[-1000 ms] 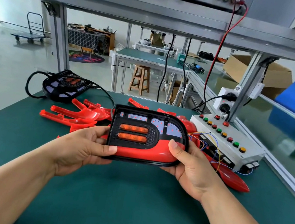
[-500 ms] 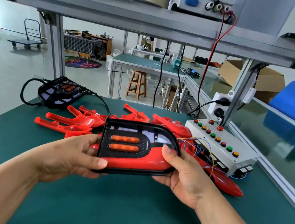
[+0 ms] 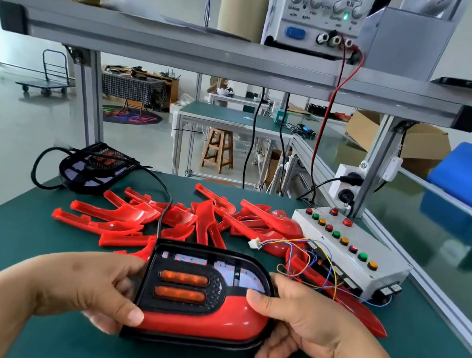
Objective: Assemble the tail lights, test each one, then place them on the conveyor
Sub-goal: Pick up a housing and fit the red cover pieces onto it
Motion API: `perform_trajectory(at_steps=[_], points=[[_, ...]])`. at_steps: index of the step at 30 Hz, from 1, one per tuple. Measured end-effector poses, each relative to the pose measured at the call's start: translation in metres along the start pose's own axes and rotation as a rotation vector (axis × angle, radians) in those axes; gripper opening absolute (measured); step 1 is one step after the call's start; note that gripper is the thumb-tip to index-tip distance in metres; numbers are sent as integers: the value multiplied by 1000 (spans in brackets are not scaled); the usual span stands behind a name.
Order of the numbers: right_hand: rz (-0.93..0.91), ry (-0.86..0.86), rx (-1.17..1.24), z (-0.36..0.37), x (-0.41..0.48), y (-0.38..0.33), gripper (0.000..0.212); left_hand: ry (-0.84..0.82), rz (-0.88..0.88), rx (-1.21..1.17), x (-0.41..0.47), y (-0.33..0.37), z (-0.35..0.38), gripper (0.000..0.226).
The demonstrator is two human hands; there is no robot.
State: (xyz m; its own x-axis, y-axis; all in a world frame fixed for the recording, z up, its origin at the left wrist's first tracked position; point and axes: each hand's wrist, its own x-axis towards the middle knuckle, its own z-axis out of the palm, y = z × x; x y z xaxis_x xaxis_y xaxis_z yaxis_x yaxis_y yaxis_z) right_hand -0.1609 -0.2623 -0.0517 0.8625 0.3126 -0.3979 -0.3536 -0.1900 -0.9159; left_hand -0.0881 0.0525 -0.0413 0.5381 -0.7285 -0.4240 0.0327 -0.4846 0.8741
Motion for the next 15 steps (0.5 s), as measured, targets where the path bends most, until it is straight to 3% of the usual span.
perform_trajectory(at_steps=[3,6,11,15], points=[[17,-16,-36,-4,-2,-1,65,30,-104,123,-9,8,-10,71],[24,-36,-44,-8,-3,-2,62,183,-180,251,-16,28,-29,62],[20,-39,-80,-9,-1,-3,62,551,183,599,40,91,-42,4],[5,-29,-74,-8,-1,-5,62,420,204,968,134,128,-18,26]])
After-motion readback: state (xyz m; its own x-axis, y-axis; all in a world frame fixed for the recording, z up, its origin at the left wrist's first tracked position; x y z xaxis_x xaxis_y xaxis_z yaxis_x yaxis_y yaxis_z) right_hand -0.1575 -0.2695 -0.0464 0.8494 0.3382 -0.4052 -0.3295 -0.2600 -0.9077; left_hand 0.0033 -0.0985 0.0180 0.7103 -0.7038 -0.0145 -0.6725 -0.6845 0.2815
